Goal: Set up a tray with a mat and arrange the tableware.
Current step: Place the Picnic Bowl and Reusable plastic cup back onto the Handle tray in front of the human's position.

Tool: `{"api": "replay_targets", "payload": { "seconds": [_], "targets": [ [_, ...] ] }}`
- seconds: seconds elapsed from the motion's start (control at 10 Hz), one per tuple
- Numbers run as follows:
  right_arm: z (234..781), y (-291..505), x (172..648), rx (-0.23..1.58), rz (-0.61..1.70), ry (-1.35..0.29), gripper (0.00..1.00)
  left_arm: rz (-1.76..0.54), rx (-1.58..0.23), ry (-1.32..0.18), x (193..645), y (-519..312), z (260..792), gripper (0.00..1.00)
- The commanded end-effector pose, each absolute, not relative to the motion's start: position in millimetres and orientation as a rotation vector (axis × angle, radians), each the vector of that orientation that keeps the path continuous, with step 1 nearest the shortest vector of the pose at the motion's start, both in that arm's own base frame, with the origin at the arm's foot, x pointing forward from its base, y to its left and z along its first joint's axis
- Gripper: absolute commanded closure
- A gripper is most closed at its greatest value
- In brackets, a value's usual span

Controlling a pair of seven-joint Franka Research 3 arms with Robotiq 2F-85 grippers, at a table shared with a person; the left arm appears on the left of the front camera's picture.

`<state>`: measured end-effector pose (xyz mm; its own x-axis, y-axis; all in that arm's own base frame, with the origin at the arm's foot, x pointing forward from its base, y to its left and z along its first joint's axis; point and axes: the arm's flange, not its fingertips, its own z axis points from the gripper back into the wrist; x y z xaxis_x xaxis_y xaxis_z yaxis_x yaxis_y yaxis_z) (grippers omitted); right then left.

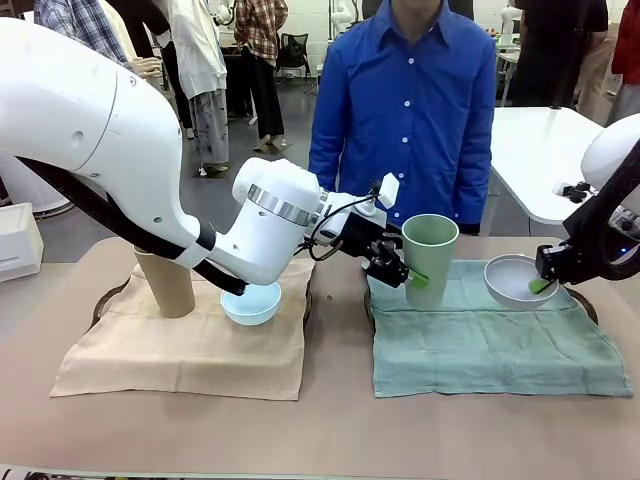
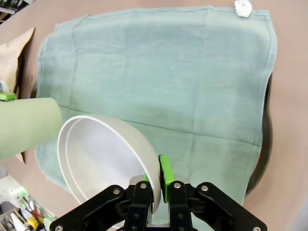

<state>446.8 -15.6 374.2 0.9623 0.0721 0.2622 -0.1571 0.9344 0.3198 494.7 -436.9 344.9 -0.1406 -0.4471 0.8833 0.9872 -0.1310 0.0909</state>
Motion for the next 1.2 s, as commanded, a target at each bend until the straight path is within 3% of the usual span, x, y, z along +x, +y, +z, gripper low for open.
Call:
{"api": "replay_targets", "payload": {
  "seconds": [0.0, 0.8, 0.9, 1.0, 1.1],
  "targets": [
    [362.8, -19.0, 452.5, 0.366, 0.118, -0.220, 0.93, -1.582, -0.864, -0.887, 496.9, -439.8, 339.4, 0.16],
    [327.2, -25.8, 473.3, 0.408, 0.117, -0.177, 0.93, -1.604, -0.871, -0.805, 513.0, -455.2, 305.4, 0.16],
    [323.7, -27.9, 475.4, 0.393, 0.114, -0.174, 0.75, -1.605, -0.870, -0.802, 514.3, -455.4, 305.2, 0.16],
    [319.8, -28.1, 474.5, 0.387, 0.113, -0.166, 0.35, -1.612, -0.864, -0.791, 512.0, -454.5, 306.0, 0.16],
    [318.5, -29.5, 475.5, 0.381, 0.110, -0.165, 0.17, -1.614, -0.868, -0.790, 513.0, -454.5, 307.0, 0.16]
  ]
}}
